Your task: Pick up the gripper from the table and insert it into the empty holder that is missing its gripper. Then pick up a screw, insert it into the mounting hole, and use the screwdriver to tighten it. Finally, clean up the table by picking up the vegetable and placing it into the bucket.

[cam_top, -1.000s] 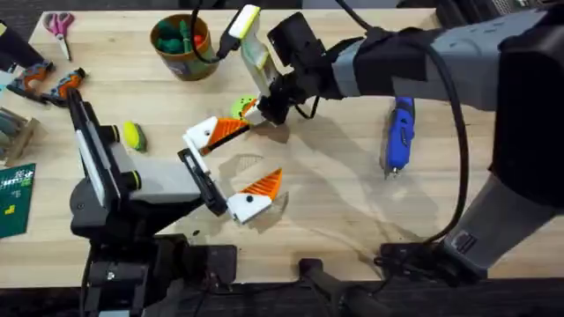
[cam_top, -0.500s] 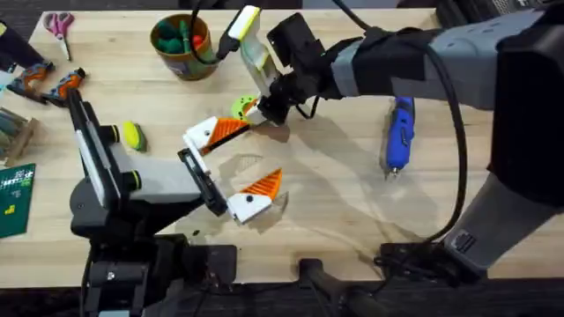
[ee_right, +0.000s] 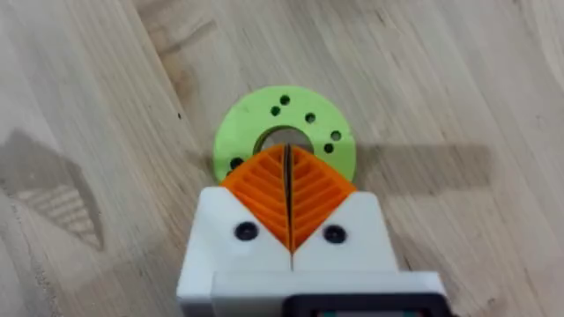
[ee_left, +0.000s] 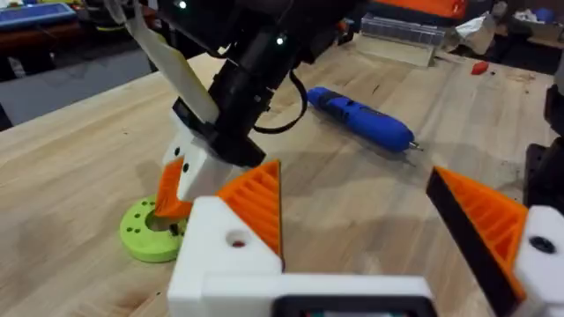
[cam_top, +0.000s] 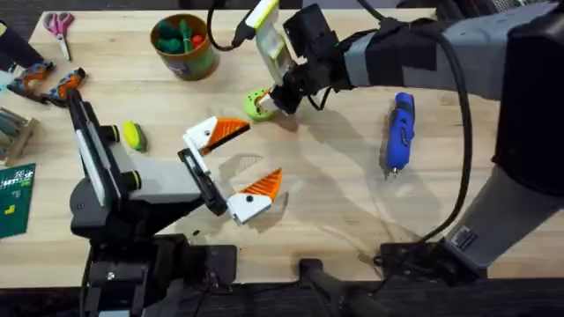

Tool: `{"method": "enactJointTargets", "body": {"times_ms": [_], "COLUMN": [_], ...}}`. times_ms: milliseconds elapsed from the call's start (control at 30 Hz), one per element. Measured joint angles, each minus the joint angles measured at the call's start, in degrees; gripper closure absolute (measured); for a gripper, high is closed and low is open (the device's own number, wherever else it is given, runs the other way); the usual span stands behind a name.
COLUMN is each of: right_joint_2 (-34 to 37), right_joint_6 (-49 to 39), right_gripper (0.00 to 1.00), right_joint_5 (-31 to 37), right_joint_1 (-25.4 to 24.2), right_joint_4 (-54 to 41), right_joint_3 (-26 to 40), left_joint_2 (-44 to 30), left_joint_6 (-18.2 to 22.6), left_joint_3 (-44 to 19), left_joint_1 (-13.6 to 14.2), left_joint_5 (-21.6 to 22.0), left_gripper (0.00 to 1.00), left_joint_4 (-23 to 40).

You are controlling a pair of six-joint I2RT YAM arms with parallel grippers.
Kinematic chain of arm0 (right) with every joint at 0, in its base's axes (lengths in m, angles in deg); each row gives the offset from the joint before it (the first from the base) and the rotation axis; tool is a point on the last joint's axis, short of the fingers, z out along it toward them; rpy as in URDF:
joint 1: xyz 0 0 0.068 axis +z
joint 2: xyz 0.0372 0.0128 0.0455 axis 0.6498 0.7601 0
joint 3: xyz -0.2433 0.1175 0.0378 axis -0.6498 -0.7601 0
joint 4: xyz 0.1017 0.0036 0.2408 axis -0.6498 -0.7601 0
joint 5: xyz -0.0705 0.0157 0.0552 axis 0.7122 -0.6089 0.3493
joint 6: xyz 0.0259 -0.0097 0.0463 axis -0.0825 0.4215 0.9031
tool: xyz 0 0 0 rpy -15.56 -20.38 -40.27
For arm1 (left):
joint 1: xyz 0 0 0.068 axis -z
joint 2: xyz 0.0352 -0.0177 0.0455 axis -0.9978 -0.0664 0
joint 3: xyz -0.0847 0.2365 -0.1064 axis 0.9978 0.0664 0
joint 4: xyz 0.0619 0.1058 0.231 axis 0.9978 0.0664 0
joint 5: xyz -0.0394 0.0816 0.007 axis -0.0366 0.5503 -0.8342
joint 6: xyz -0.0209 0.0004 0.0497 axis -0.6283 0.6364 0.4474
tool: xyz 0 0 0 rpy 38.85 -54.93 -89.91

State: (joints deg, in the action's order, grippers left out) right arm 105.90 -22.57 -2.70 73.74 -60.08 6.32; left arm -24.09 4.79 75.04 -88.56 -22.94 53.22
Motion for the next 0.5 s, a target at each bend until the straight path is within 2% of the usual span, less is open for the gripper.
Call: {"method": "enactJointTargets", "body": {"times_ms": [167,200,433,467,500], "right_joint_2": [-0.14,-0.75,-5.23,-5.77,-6.02], "right_joint_6": [0.04,1.02,5.78,7.07,8.30], "right_gripper": [0.990,0.794,0.186,0.055,0.022], "right_joint_5": [0.15,0.64,1.21,1.26,1.29], "right_joint_1": [-0.02,-0.02,-0.02,-0.02,-0.02], "right_joint_4": [0.04,-0.87,-4.87,-5.15,-5.12], "right_joint_3": [0.01,-0.01,-0.01,-0.01,-0.01], "left_joint_2": [-0.01,-0.01,-0.01,0.00,-0.01], "left_joint_6": [0.00,0.00,0.00,0.00,0.00], "left_joint_3": [0.00,0.00,0.00,0.00,0.00], "left_joint_1": [0.00,0.00,0.00,0.00,0.00], "left_joint_5": [0.00,0.00,0.00,0.00,0.00], "left_gripper": [0.014,0.014,0.015,0.015,0.015], "left_joint_4": [0.00,0.00,0.00,0.00,0.00]}}
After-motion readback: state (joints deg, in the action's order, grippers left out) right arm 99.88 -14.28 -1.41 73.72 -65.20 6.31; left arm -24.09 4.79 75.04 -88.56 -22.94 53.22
